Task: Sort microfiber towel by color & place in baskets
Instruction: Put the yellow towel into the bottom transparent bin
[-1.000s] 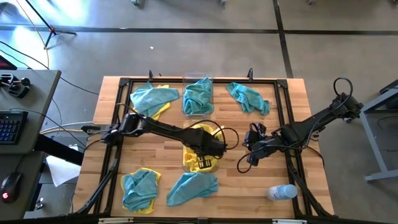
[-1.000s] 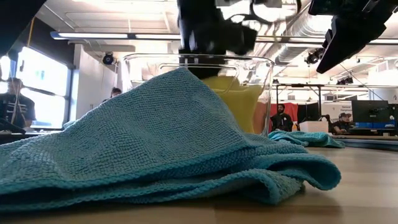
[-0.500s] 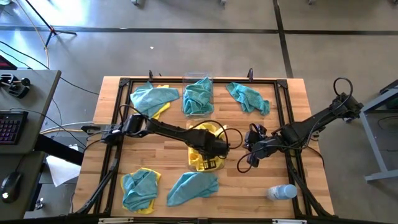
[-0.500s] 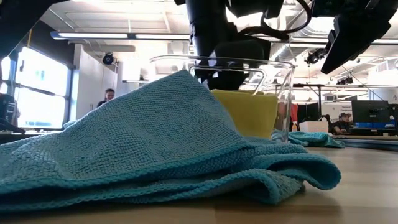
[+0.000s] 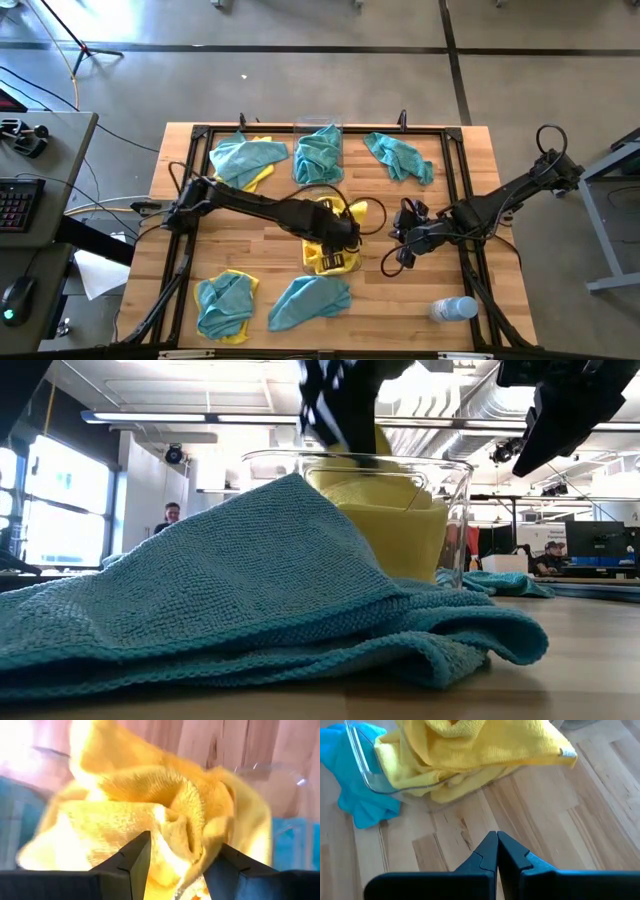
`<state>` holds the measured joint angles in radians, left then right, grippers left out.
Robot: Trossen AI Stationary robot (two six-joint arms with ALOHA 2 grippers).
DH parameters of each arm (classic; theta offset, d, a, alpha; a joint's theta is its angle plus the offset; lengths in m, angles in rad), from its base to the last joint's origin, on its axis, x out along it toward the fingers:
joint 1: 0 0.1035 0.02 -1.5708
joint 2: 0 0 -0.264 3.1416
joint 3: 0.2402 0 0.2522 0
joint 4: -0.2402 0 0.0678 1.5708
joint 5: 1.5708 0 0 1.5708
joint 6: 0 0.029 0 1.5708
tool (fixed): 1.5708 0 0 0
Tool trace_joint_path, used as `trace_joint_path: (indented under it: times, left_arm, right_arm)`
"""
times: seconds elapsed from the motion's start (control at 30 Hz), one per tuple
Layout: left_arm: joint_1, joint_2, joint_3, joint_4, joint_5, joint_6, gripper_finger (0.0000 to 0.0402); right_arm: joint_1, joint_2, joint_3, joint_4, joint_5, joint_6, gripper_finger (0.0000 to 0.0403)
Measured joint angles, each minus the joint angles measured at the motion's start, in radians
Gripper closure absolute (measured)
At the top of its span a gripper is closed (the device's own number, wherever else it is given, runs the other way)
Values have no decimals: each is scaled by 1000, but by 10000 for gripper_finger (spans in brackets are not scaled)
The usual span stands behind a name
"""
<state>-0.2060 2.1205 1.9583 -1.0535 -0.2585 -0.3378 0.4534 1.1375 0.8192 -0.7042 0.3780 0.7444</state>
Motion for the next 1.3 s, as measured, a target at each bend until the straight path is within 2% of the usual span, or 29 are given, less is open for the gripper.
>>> trace_joint_path:
  times: [0.2, 0.33, 0.43, 0.53, 0.77, 0.97, 1.07, 1.2, 1.3]
  left_arm:
    - [-4, -80, 0, 14, -48, 34, 252]
    - [2, -89, 1, 29, -61, 85, 252]
    - [6, -93, 1, -13, -63, 52, 256]
    - [5, -112, 0, -75, -64, 32, 276]
    - [-6, -124, 1, -52, -36, 86, 319]
    - [-4, -125, 1, -49, -13, 85, 394]
    - [-4, -122, 1, -48, 13, 66, 384]
    - [-4, -115, 2, -43, 102, 119, 355]
    - [-6, -116, 2, -39, 109, 133, 335]
  right_arm:
    - [0, 0, 0, 31, 31, 0, 402]
    - [0, 0, 0, 33, 38, 2, 402]
    - [0, 0, 0, 32, 38, 22, 402]
    - [0, 0, 0, 32, 38, 37, 402]
    - [0, 0, 0, 29, 47, 34, 402]
    - [0, 0, 0, 28, 59, 18, 402]
    - [0, 0, 0, 28, 60, 7, 402]
    - [0, 0, 0, 28, 81, 7, 402]
    - [0, 0, 0, 28, 85, 7, 402]
